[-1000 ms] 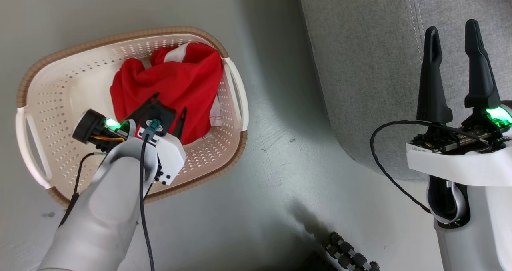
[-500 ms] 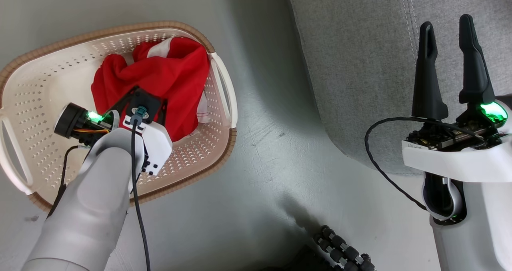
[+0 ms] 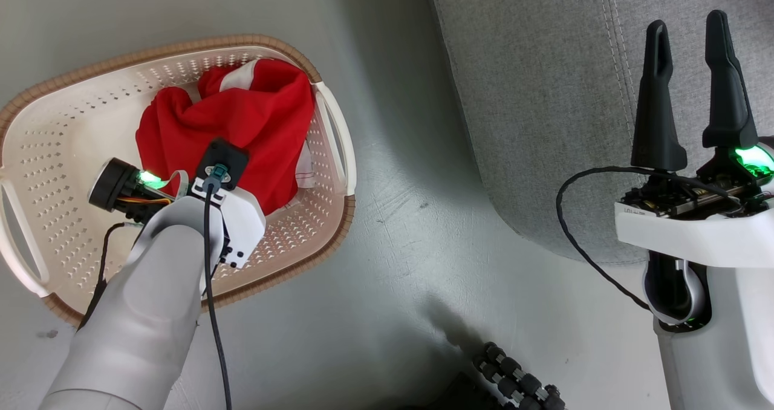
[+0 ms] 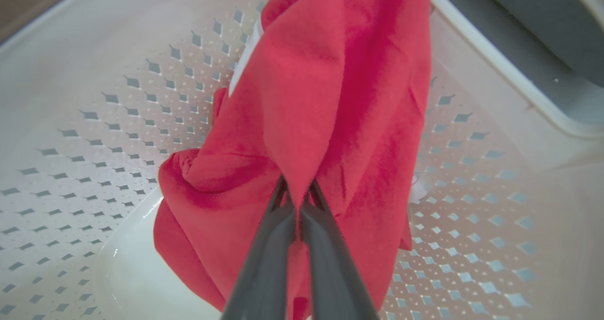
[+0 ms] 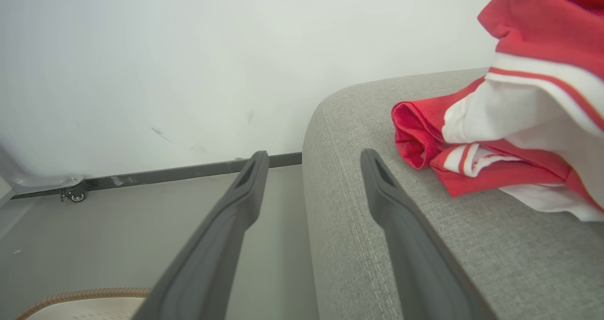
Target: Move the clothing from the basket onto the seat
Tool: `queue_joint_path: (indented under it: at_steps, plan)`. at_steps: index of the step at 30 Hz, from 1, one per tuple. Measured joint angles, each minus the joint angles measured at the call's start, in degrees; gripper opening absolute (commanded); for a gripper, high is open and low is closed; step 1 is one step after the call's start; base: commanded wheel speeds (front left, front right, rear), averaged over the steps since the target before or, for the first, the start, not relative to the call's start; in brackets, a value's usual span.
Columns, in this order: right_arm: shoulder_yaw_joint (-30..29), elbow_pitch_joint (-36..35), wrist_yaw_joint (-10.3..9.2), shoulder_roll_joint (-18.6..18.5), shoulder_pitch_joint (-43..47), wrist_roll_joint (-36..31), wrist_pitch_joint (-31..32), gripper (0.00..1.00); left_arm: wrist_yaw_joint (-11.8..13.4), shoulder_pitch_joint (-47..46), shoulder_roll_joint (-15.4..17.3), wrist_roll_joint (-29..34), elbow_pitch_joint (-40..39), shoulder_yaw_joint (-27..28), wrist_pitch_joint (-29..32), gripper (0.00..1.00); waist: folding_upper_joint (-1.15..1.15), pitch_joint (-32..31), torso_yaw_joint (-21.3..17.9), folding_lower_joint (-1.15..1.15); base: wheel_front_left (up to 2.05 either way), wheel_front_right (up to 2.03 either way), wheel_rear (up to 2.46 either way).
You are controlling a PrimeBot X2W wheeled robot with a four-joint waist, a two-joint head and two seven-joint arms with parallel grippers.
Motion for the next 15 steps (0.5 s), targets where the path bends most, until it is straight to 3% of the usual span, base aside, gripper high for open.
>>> queue_joint_path:
  at_steps: [15]
  plan:
    - [-0.16,0.66,0.00,0.00,-1.33,0.86,-0.01,1.00,0.51,-0.86,0.71,0.00,-0.53,-0.15,-3.54,0.00,0.00,-2.14,1.19,0.00,0.00,0.00,0.00]
